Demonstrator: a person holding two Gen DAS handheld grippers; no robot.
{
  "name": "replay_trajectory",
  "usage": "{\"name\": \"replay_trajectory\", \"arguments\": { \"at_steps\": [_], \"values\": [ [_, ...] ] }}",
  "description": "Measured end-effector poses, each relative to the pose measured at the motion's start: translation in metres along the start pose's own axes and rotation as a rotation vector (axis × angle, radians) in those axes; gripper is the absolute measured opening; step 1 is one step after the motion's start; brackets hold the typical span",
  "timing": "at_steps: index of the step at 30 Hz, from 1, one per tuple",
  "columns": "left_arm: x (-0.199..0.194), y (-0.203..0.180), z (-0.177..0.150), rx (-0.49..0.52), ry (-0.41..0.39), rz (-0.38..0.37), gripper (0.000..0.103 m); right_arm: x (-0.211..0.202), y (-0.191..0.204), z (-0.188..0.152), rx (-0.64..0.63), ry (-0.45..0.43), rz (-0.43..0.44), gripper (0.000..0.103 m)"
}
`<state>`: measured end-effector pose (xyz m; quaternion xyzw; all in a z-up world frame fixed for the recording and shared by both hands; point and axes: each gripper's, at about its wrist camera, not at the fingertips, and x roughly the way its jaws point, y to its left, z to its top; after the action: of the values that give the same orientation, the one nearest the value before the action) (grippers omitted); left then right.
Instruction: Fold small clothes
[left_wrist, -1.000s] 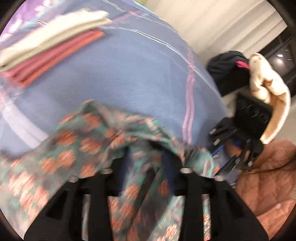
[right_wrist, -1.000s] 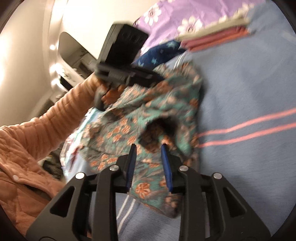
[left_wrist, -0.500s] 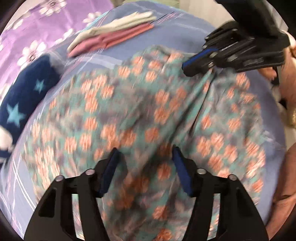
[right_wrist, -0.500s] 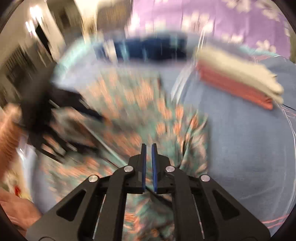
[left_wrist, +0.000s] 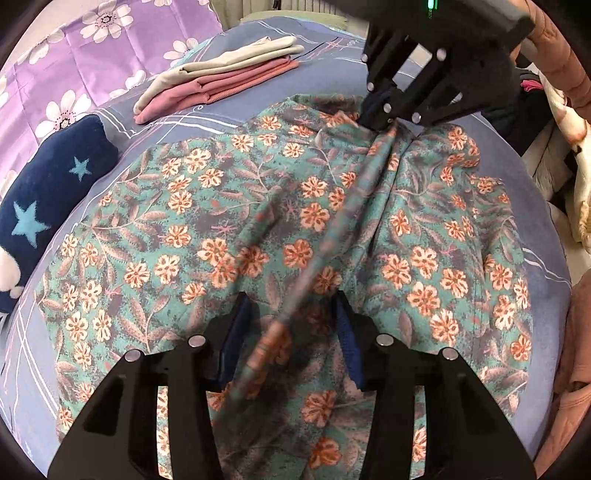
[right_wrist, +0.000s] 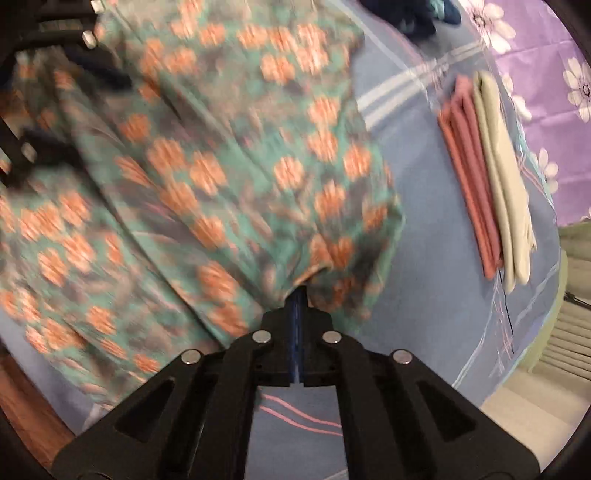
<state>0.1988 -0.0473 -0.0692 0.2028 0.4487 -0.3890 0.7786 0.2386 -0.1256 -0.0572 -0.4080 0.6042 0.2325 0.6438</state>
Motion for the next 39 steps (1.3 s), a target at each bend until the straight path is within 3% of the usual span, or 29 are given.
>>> {"name": "replay_trajectory", "arguments": {
  "at_steps": [2, 4, 6, 7, 9, 10, 12, 16, 18, 20, 22, 23, 24, 25, 26, 28, 30, 33, 35, 36, 37, 38, 39],
  "values": [
    [0.001, 0.0, 0.0, 0.003, -0.008, -0.004, 0.047, -0.002, -0.002, 0.002, 0.007, -0.008, 0.043, 0.002],
    [0.001, 0.001, -0.001, 0.001, -0.011, -0.008, 0.047, 0.016, -0.006, -0.002, 0.008, 0.055, 0.031, 0.002],
    [0.0, 0.001, -0.003, -0.003, -0.02, -0.015, 0.047, 0.025, -0.018, -0.007, 0.027, 0.06, 0.053, 0.007],
    [-0.001, 0.002, -0.004, -0.003, -0.023, -0.015, 0.047, 0.02, -0.025, -0.008, 0.051, 0.046, 0.036, 0.014],
    [-0.001, 0.002, -0.005, -0.003, -0.031, -0.016, 0.047, 0.003, -0.045, -0.012, 0.097, -0.035, -0.133, 0.015],
    [-0.001, 0.002, -0.005, -0.004, -0.034, -0.017, 0.048, -0.006, -0.052, -0.017, 0.129, -0.082, -0.14, 0.015],
    [-0.001, 0.004, -0.007, -0.006, -0.04, -0.021, 0.048, -0.023, -0.07, -0.032, 0.23, -0.191, -0.08, 0.022],
    [-0.005, 0.005, -0.008, -0.017, -0.048, -0.024, 0.047, -0.037, -0.061, -0.065, 0.245, -0.324, -0.014, 0.026],
    [-0.008, 0.007, -0.009, -0.031, -0.051, -0.013, 0.041, -0.036, -0.049, -0.07, 0.218, -0.395, 0.06, 0.029],
    [-0.013, 0.011, -0.01, -0.049, -0.054, 0.004, 0.029, -0.037, -0.04, -0.072, 0.193, -0.436, 0.086, 0.038],
    [-0.017, 0.016, -0.013, -0.079, -0.055, 0.007, 0.021, -0.026, -0.029, -0.072, 0.188, -0.452, 0.086, 0.039],
    [-0.018, 0.019, -0.015, -0.099, -0.052, 0.014, 0.012, -0.02, -0.027, -0.072, 0.2, -0.436, 0.053, 0.037],
    [-0.019, 0.022, -0.017, -0.123, -0.047, 0.029, 0.01, -0.011, -0.03, -0.069, 0.236, -0.406, -0.016, 0.031],
    [-0.021, 0.027, -0.019, -0.154, -0.048, 0.039, 0.006, -0.004, -0.036, -0.068, 0.278, -0.393, -0.048, 0.004],
    [-0.024, 0.029, -0.021, -0.172, -0.051, 0.043, 0.003, -0.002, -0.044, -0.068, 0.343, -0.407, -0.037, 0.0],
    [-0.032, 0.032, -0.025, -0.193, -0.054, 0.063, 0.003, -0.01, -0.059, -0.074, 0.44, -0.507, 0.042, 0.0],
    [-0.035, 0.036, -0.029, -0.202, -0.044, 0.094, 0.003, -0.021, -0.067, -0.08, 0.493, -0.595, 0.046, 0.0],
    [-0.038, 0.045, -0.037, -0.235, -0.039, 0.128, 0.003, -0.022, -0.072, -0.086, 0.513, -0.617, 0.138, 0.001],
    [-0.041, 0.045, -0.04, -0.232, -0.041, 0.112, 0.004, -0.025, -0.064, -0.094, 0.453, -0.633, 0.211, 0.012],
    [-0.041, 0.043, -0.042, -0.224, -0.036, 0.104, 0.007, -0.027, -0.056, -0.096, 0.398, -0.628, 0.199, 0.021],
    [-0.042, 0.041, -0.043, -0.214, -0.034, 0.103, 0.023, -0.026, -0.054, -0.095, 0.365, -0.622, 0.169, 0.041],
    [-0.044, 0.04, -0.045, -0.206, -0.036, 0.105, 0.039, -0.025, -0.048, -0.093, 0.323, -0.604, 0.142, 0.051],
    [-0.044, 0.038, -0.046, -0.193, -0.04, 0.095, 0.042, -0.02, -0.045, -0.09, 0.292, -0.572, 0.137, 0.051]
  ]
}}
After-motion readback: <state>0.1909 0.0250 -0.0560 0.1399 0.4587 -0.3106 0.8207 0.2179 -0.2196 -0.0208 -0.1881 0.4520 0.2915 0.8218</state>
